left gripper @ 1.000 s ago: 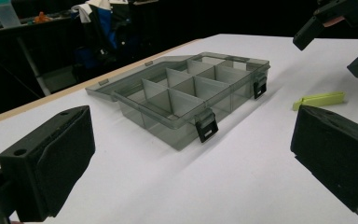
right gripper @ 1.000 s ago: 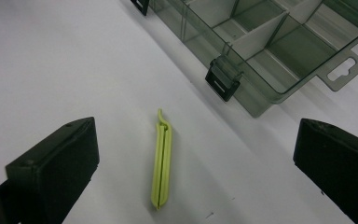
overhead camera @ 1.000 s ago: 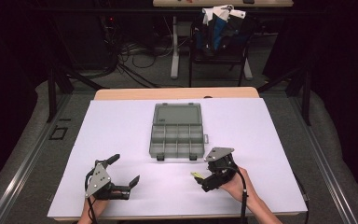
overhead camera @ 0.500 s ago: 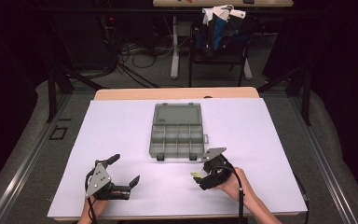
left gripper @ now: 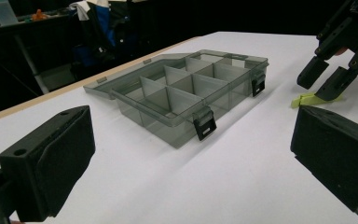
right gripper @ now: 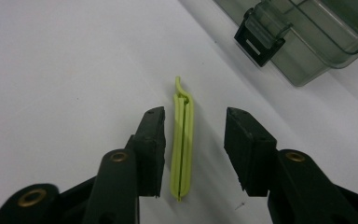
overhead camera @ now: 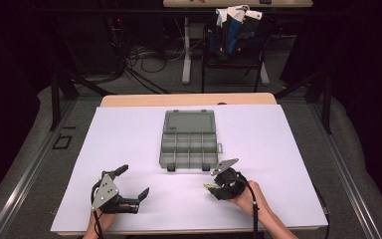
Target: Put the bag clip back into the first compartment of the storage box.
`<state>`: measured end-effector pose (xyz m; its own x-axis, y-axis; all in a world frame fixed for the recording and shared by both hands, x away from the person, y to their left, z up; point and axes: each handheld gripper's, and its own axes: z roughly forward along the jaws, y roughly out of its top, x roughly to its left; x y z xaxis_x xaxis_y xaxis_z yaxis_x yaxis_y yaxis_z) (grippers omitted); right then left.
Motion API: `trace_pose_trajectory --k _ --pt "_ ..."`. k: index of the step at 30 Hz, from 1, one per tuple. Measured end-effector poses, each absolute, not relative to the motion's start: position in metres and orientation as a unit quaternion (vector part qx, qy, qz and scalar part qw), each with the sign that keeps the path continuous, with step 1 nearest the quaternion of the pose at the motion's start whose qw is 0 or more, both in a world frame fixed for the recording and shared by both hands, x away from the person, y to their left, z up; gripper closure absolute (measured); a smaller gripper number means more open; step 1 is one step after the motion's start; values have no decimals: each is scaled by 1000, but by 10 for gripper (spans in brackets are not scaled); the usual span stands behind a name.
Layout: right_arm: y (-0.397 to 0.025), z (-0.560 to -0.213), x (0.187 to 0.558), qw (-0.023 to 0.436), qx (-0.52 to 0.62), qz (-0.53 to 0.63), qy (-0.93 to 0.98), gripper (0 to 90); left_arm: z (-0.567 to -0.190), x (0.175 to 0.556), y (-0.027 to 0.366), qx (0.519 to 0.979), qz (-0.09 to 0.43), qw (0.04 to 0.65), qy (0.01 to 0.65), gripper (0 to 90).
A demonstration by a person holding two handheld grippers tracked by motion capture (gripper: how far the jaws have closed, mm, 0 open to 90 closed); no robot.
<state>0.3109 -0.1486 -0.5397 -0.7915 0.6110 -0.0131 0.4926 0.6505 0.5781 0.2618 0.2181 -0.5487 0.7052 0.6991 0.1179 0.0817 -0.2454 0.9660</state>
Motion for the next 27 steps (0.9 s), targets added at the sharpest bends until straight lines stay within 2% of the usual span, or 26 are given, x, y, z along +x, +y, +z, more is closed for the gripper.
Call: trace_pose_trajectory --k 7,27 --pt "-148 -543 312 100 311 283 902 685 -549 262 218 739 278 554 264 0" --pt "-148 -545 312 87 311 286 902 797 -549 262 217 739 276 555 264 0"
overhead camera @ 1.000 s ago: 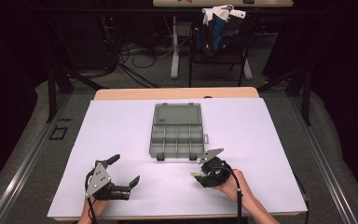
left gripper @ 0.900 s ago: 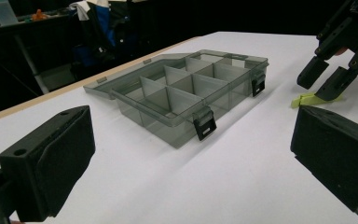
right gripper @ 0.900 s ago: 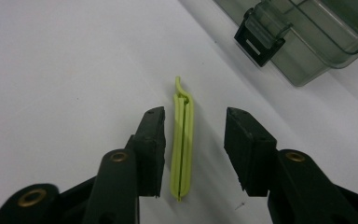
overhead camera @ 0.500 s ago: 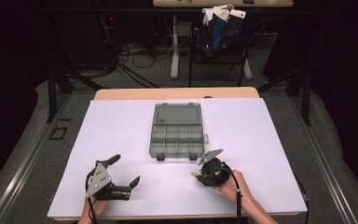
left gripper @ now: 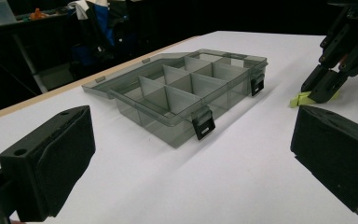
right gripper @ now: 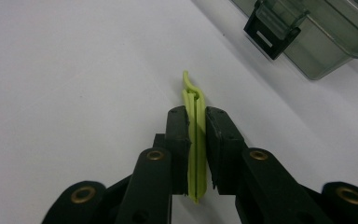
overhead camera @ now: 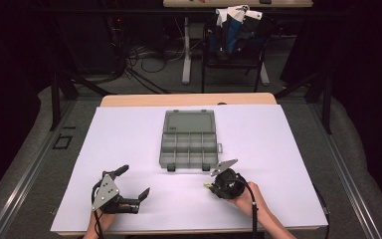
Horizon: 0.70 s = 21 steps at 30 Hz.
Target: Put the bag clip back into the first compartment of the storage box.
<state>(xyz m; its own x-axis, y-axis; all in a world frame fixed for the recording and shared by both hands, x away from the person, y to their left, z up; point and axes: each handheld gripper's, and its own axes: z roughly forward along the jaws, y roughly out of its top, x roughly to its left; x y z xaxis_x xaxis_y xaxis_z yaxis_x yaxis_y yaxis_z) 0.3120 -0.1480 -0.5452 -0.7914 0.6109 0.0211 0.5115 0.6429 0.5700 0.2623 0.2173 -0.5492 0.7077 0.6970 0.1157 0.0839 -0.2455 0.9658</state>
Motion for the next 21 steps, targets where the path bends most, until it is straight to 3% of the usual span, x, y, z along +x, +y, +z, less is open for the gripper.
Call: trace_pose_trajectory --k 21 --pt "-152 -540 312 92 318 294 897 801 -549 262 217 739 276 555 264 0"
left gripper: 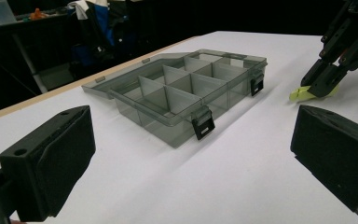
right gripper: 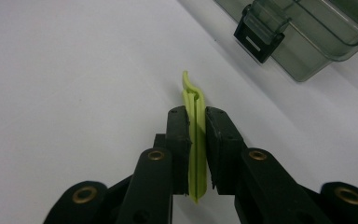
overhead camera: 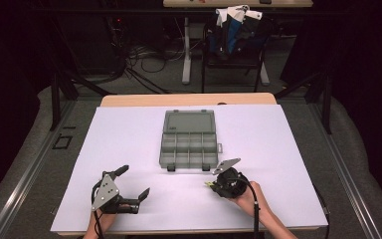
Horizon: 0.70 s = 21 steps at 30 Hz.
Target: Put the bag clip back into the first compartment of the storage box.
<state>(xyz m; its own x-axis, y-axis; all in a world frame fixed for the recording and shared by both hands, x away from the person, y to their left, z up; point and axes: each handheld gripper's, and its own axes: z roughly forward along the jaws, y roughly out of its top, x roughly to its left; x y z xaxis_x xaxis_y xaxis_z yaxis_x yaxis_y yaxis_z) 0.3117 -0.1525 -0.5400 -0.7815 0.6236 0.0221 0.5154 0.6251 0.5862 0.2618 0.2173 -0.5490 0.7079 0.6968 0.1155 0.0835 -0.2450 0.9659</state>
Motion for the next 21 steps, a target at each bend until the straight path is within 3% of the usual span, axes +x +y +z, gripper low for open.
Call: trace_pose_trajectory --k 21 --pt "-159 -531 312 100 324 309 888 802 -549 262 217 739 277 554 264 0"
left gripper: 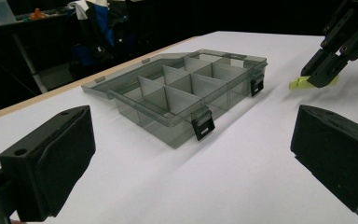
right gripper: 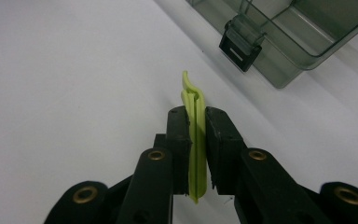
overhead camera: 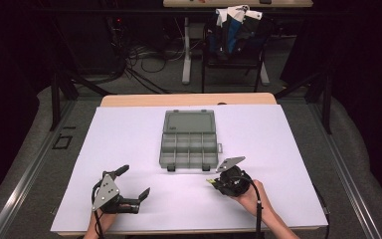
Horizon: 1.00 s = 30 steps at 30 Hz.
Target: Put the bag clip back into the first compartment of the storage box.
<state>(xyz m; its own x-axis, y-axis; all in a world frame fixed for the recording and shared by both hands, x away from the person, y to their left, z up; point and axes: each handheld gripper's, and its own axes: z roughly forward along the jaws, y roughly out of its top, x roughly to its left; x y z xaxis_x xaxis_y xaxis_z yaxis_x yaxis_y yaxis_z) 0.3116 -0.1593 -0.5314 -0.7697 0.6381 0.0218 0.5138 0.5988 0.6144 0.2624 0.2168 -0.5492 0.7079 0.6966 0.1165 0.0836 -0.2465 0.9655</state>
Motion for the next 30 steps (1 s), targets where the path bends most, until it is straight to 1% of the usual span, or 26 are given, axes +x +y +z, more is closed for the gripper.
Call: trace_pose_trajectory --k 30 --pt "-167 -515 312 133 322 338 874 804 -549 262 217 740 277 554 263 0"
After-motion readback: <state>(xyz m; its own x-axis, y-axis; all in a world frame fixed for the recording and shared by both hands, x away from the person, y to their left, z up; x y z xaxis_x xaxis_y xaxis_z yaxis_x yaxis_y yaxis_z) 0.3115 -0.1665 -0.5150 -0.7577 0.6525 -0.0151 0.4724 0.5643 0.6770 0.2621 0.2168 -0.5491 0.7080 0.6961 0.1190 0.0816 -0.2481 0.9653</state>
